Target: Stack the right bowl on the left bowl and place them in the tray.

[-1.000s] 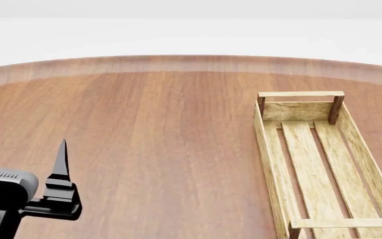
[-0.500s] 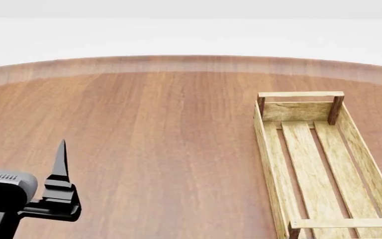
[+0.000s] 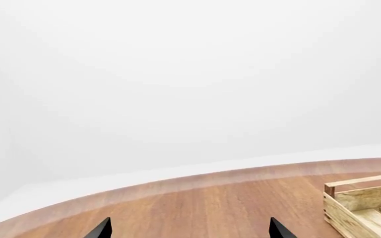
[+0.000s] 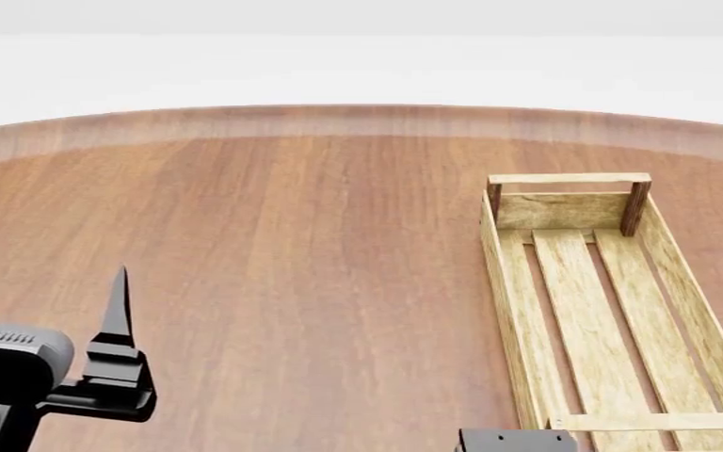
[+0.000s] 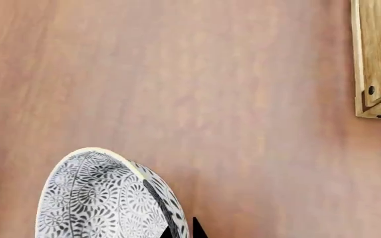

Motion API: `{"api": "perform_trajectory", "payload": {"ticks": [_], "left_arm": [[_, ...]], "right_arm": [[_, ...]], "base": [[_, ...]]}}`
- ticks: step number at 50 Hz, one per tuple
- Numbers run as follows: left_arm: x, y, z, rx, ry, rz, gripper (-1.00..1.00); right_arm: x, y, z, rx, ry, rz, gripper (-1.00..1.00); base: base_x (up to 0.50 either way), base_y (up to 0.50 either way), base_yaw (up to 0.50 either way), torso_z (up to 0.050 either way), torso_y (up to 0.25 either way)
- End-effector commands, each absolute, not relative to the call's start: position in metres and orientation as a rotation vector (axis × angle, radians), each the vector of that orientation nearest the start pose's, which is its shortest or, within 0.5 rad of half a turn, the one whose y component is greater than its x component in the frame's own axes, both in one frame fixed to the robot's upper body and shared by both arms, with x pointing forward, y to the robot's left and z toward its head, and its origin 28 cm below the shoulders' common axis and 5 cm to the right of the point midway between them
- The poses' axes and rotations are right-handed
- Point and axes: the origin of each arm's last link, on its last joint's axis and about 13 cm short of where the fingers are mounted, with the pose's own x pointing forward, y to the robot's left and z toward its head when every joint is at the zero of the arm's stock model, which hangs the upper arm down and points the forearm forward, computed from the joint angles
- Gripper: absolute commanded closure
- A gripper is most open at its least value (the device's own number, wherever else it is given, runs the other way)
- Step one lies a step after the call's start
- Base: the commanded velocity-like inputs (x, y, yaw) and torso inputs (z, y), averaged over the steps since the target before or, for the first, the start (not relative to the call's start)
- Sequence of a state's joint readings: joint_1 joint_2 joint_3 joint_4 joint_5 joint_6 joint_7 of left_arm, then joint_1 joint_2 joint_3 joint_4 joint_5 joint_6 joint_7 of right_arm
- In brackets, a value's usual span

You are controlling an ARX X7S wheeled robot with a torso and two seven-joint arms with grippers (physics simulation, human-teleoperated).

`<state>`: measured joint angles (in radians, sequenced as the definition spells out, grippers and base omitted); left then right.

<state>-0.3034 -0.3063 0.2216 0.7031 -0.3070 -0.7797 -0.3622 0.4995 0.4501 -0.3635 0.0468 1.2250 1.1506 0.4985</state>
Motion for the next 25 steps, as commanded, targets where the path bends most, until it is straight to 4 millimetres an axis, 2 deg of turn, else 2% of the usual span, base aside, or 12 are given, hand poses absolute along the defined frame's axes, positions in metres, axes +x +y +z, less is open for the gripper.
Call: {"api": "perform_trajectory", "payload": {"ticks": [1, 12, 25], "left_arm": [[0.223, 0.202, 0.159, 0.104, -0.166, -0.027, -1.00], [0.222, 0.201, 0.160, 0.104, -0.169, -0.032, -1.00], [0.222, 0.202, 0.158, 0.104, -0.165, -0.031, -1.00]], "right_arm": [[0.272, -0.109, 0.097, 0.255, 0.849, 0.340, 1.00], [0.307, -0.100, 0.110, 0.318, 0.814, 0.315, 1.00], [0.324, -0.091, 0.109, 0.361, 0.826, 0.331, 1.00]], "base": [[0.00, 0.00, 0.00, 0.000, 0.000], [0.00, 0.00, 0.00, 0.000, 0.000], [0.00, 0.00, 0.00, 0.000, 0.000]]}}
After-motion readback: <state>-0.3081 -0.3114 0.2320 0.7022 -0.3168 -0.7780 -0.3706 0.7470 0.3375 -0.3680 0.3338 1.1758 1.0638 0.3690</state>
